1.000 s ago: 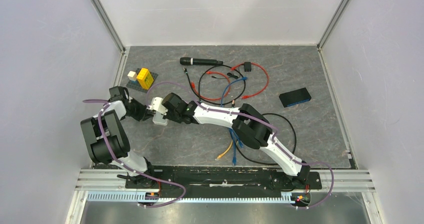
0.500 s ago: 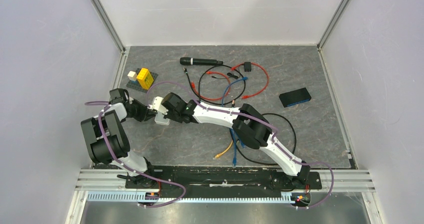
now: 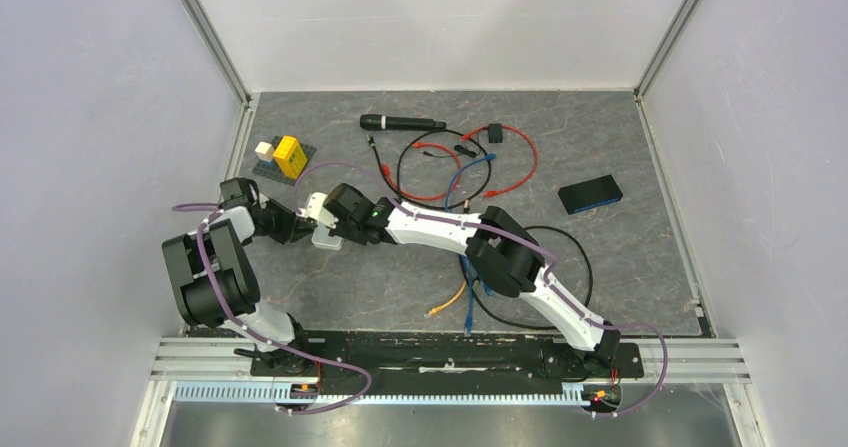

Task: Insert the plug into the switch port
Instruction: Insert the connector into the switch port.

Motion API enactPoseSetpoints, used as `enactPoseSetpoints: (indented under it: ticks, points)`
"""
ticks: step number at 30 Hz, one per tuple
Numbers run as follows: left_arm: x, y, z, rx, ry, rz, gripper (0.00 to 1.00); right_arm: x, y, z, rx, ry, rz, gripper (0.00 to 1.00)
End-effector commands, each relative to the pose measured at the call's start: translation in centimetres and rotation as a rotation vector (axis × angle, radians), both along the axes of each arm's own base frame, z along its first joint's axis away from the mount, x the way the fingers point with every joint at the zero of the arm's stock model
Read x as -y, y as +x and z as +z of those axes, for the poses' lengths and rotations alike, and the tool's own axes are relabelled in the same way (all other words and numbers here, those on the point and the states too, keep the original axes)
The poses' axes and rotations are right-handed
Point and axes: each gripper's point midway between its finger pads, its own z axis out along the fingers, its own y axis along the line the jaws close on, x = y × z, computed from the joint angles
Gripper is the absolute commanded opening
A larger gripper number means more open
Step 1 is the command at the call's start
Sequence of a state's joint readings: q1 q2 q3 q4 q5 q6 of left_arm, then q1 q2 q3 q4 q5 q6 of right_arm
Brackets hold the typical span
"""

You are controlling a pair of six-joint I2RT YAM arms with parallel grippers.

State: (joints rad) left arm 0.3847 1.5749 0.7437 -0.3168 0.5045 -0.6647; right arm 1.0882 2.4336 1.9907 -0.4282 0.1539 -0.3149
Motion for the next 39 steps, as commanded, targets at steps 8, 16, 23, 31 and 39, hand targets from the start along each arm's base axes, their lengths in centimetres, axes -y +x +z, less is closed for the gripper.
enactPoseSetpoints:
  ticks: [8,16,23,31,39]
  points:
    - [1.2,-1.6,-0.9,-0.069,-0.046,-0.015,0.25,6.4,-3.6,-6.8,-0.204,-0.278,0.015,0.0]
    - [1.3,-1.6,-1.2,-0.069,-0.053,-0.008,0.29,6.3,-2.1,-6.2,-0.207,-0.255,-0.004,0.0]
    - [1.5,-1.1,-0.8,-0.048,-0.073,-0.013,0.32,7.9,-3.1,-7.5,-0.245,-0.315,0.032,0.0]
    - [2.9,-1.1,-1.0,-0.027,-0.144,-0.036,0.32,7.9,-4.3,-7.8,-0.277,-0.331,0.06,0.0]
    - [4.0,-1.4,-0.6,-0.005,-0.199,-0.062,0.32,9.1,-4.7,-7.7,-0.274,-0.405,0.066,0.0]
